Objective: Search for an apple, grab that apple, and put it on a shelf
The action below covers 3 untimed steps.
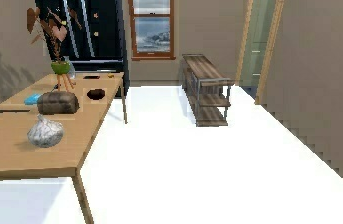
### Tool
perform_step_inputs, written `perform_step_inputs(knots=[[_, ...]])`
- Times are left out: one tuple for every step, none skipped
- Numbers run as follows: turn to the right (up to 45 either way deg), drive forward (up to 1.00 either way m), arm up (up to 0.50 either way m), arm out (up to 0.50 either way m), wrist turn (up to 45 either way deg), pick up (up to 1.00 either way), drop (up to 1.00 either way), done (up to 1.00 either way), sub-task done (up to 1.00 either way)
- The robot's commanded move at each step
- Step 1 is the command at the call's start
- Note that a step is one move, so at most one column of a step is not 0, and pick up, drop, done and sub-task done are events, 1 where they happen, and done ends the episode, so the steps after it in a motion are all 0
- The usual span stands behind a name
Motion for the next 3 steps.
perform_step_inputs(knots=[[0.0,0.00,0.00,0.00,45.0,0.00,0.00,0.00,0.00],[0.0,0.00,0.00,0.00,45.0,0.00,0.00,0.00,0.00],[0.0,0.00,0.00,0.00,9.0,0.00,0.00,0.00,0.00]])
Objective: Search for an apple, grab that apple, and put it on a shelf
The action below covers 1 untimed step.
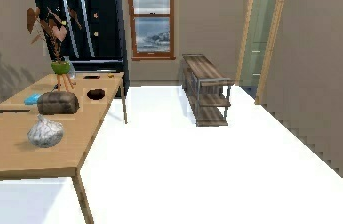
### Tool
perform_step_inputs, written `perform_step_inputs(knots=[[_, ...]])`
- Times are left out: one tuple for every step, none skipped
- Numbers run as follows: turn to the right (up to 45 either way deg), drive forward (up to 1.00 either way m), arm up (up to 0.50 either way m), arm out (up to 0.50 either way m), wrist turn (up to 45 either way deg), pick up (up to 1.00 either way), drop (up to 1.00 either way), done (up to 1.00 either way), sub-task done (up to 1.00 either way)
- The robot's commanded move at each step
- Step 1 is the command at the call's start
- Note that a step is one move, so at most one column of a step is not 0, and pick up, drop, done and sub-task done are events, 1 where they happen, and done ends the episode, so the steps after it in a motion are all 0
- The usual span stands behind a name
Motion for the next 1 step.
perform_step_inputs(knots=[[0.0,0.00,-0.12,0.00,0.0,0.00,0.00,0.00,0.00]])
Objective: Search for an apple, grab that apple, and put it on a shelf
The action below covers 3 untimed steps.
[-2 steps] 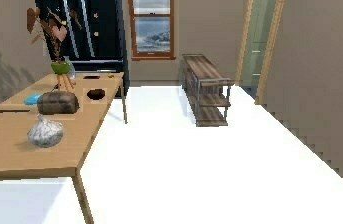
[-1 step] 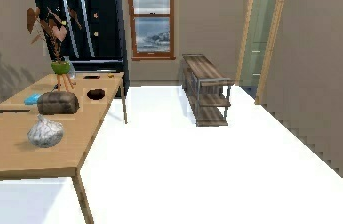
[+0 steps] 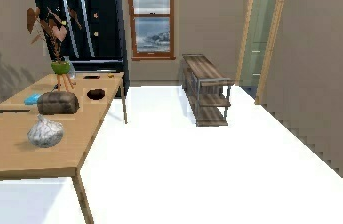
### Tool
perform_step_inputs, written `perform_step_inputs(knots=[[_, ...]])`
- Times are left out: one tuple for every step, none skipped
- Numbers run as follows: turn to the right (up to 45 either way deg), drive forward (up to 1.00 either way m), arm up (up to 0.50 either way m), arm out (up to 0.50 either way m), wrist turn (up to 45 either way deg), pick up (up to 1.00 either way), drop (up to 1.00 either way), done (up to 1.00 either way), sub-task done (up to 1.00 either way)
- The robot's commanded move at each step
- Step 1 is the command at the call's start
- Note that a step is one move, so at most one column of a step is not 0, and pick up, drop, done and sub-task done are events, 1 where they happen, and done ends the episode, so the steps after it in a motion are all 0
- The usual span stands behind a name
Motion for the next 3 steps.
perform_step_inputs(knots=[[0.0,0.00,0.00,0.00,0.0,1.00,0.00,0.00,0.00],[0.0,0.00,0.10,0.00,0.0,0.00,0.00,0.00,0.00],[0.0,0.00,0.02,0.00,0.0,0.00,0.00,0.00,0.00]])
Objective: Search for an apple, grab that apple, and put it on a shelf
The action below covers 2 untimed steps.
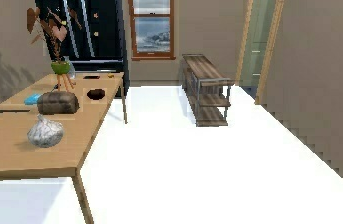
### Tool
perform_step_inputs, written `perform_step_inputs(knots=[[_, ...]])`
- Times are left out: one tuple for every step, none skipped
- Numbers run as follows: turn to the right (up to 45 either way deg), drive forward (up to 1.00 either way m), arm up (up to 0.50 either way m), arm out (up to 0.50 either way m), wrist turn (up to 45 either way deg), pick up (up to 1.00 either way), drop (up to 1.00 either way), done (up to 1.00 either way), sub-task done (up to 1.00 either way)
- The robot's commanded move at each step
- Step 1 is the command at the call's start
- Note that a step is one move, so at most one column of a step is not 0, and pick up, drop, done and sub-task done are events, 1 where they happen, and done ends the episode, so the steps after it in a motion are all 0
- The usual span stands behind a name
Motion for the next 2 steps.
perform_step_inputs(knots=[[0.0,0.00,0.00,0.00,-45.0,0.00,0.00,0.00,0.00],[0.0,0.00,0.00,0.00,-45.0,0.00,0.00,0.00,0.00]])
